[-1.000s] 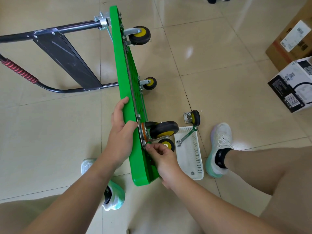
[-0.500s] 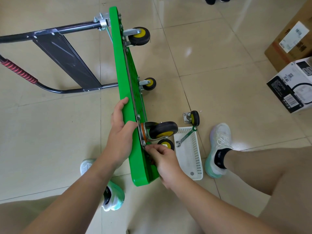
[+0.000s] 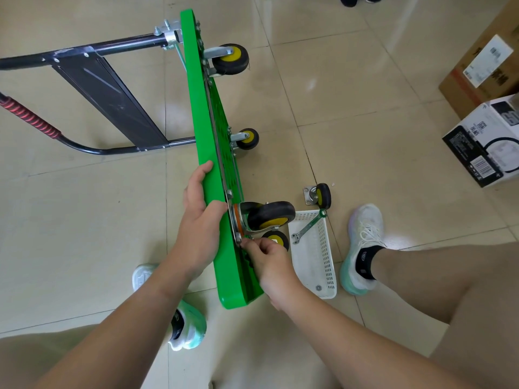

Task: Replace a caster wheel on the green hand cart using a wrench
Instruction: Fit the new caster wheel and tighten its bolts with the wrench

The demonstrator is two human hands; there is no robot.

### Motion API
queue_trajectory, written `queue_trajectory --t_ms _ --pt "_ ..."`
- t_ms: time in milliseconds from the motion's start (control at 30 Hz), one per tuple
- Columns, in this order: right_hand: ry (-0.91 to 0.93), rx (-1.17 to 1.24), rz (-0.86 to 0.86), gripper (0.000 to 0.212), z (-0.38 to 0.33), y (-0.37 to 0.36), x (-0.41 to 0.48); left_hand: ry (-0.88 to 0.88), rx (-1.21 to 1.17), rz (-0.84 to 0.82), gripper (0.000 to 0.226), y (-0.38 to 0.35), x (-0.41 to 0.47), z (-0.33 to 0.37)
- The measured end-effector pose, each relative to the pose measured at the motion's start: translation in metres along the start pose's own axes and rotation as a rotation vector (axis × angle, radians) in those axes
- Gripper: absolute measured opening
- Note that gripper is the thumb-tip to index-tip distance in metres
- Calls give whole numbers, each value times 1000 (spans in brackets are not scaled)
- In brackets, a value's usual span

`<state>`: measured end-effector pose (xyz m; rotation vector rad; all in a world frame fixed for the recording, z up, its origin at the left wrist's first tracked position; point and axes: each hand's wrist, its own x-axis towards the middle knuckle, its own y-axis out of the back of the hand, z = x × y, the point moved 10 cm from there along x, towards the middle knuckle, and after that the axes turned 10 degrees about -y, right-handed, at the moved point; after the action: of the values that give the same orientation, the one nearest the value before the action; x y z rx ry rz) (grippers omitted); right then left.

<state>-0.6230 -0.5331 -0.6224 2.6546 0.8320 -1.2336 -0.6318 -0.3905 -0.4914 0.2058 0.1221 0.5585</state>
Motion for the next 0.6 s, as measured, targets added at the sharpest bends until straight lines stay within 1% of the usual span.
queue_trajectory --t_ms 67,167,333,500,600 --pt "25 -12 -7 39 -2 0 -1 0 -1 2 71 0 0 0" --pt "50 35 -15 38 -2 1 -3 0 2 -5 71 0 0 -1" --pt "84 87 -13 19 -4 3 -4 5 2 -1 71 0 -1 0" --pt "39 151 -49 27 3 1 -3 8 -14 6 74 0 -1 2" --pt "14 170 -75 25 6 1 -1 10 -15 4 76 -1 -1 2"
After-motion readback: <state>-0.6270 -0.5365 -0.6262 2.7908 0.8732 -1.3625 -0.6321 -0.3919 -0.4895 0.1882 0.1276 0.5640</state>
